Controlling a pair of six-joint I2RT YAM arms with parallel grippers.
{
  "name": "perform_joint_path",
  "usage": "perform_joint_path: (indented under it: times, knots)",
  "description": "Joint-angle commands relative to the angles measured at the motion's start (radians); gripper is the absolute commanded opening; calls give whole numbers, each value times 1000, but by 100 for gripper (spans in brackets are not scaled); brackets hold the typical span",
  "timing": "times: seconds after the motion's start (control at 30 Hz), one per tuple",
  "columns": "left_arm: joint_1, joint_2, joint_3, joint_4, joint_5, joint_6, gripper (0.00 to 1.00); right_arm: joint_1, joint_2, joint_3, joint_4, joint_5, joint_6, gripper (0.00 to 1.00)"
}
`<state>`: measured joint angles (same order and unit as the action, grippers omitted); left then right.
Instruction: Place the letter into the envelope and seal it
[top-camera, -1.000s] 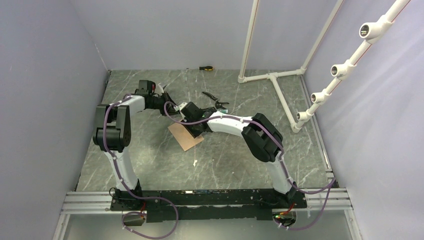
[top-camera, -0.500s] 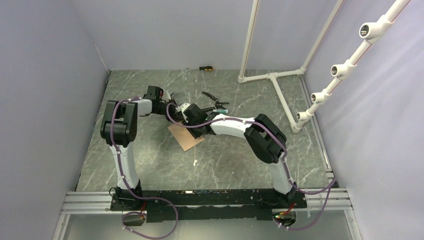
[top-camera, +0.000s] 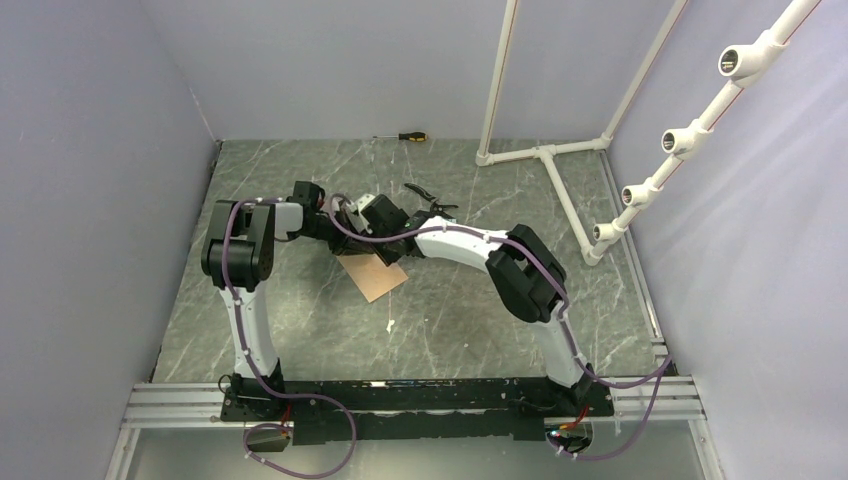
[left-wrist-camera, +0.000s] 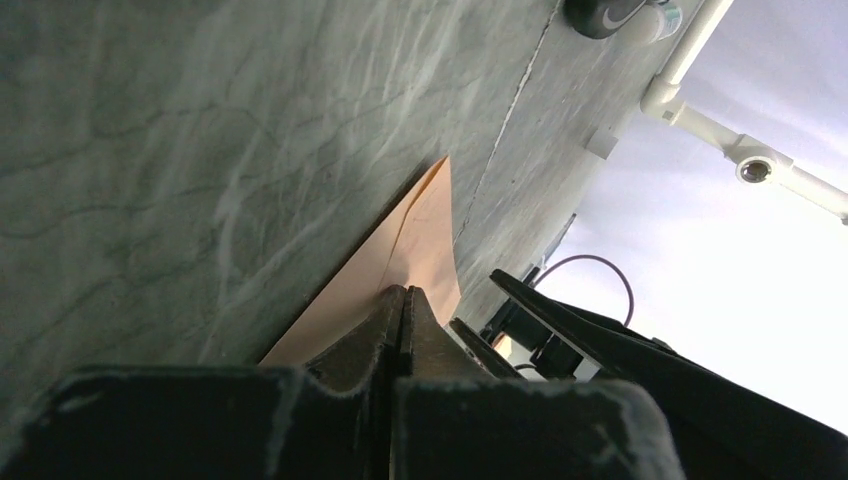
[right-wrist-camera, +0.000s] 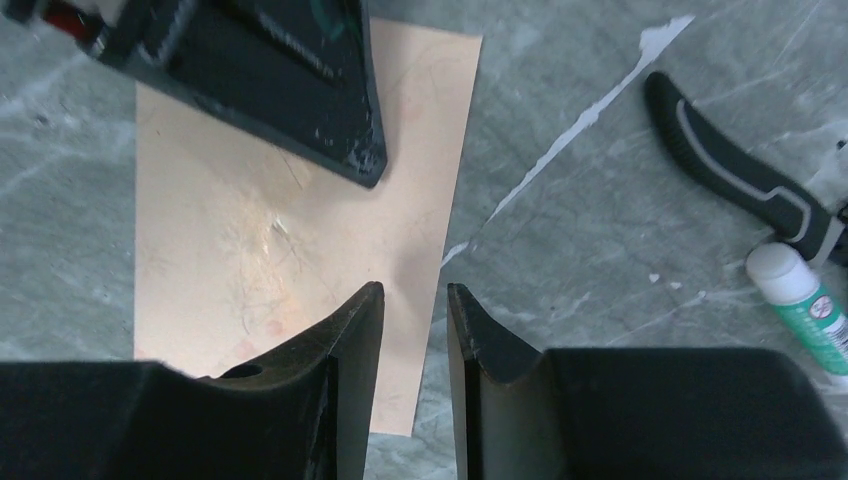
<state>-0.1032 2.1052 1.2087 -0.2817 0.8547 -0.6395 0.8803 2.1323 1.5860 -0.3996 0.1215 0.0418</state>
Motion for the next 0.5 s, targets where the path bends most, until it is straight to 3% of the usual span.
perform_joint_path:
  times: [0.0,0.47]
  knots:
    - [11,65,-12,-132,-114,56,3,1,25,91,2,-15,-16,34]
    - [24,83,-2,-173,-174,51,3,27,133,191,-43,-74,-54,28]
